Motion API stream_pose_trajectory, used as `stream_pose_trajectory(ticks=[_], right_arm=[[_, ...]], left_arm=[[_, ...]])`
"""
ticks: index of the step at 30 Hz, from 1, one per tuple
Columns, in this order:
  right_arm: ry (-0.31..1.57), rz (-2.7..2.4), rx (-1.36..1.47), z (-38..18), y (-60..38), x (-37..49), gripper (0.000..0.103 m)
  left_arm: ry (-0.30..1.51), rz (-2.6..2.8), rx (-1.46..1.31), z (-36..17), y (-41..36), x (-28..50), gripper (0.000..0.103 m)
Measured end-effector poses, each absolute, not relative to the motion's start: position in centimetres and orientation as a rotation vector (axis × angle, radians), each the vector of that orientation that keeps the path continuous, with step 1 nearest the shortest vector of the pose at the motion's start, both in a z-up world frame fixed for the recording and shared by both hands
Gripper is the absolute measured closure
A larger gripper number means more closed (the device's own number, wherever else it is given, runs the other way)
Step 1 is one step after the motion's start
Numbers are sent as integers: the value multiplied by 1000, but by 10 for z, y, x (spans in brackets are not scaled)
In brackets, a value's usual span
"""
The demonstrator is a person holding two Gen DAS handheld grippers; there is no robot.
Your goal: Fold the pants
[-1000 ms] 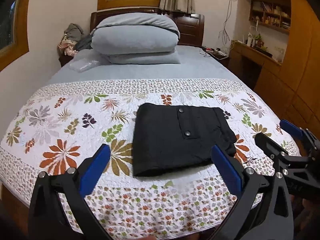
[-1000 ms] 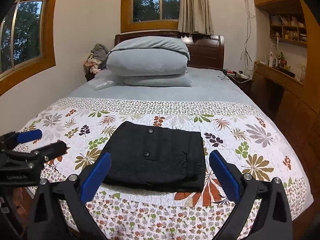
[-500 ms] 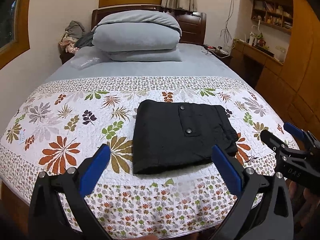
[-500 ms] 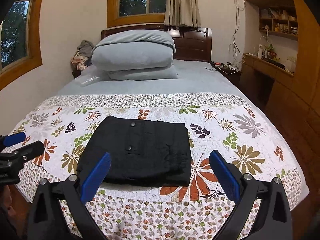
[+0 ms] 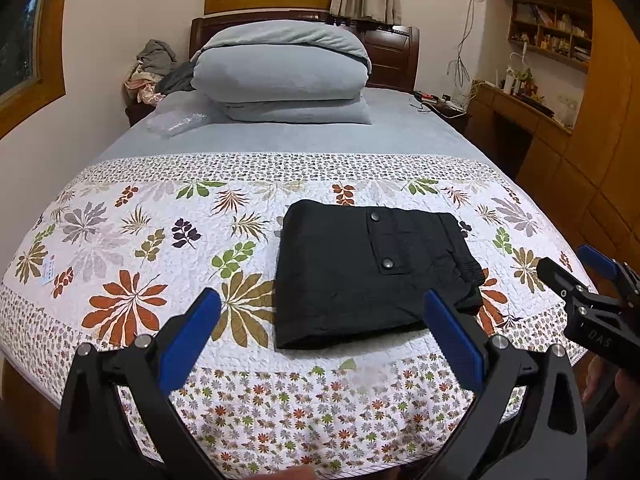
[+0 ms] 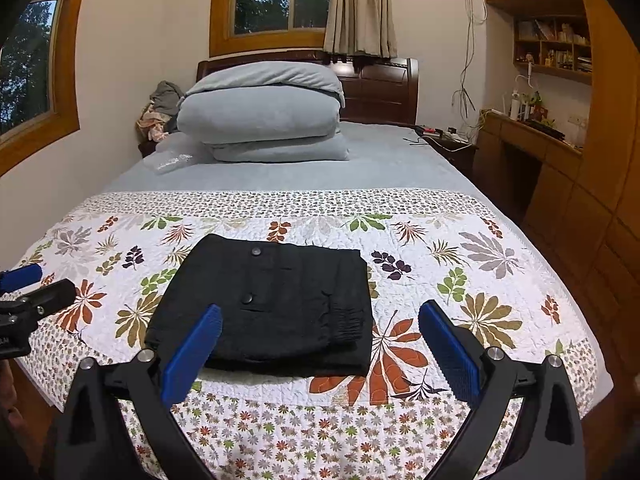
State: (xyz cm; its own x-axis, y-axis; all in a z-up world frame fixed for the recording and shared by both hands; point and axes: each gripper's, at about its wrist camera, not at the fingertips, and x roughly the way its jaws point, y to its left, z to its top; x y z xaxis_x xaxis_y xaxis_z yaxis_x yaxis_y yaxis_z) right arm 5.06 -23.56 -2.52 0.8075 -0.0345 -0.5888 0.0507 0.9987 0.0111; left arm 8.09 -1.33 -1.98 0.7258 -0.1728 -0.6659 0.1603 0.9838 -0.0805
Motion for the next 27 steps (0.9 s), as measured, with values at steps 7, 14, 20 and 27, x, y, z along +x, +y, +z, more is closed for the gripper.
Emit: stream_pose_trajectory(ticks=[7, 14, 20, 27], right_arm=[[623, -44, 16, -22, -236, 47, 3], [617, -53, 19, -18, -242, 45, 3], [613, -47, 6, -16, -239, 44, 3], [606, -56, -4, -15, -238, 45, 3]], left_arm=[[741, -187, -19, -21, -14, 79, 3], [734, -197, -19, -18, -16, 76, 3], [729, -210, -9, -15, -19, 73, 3], [716, -209, 26, -14, -23, 71, 2]])
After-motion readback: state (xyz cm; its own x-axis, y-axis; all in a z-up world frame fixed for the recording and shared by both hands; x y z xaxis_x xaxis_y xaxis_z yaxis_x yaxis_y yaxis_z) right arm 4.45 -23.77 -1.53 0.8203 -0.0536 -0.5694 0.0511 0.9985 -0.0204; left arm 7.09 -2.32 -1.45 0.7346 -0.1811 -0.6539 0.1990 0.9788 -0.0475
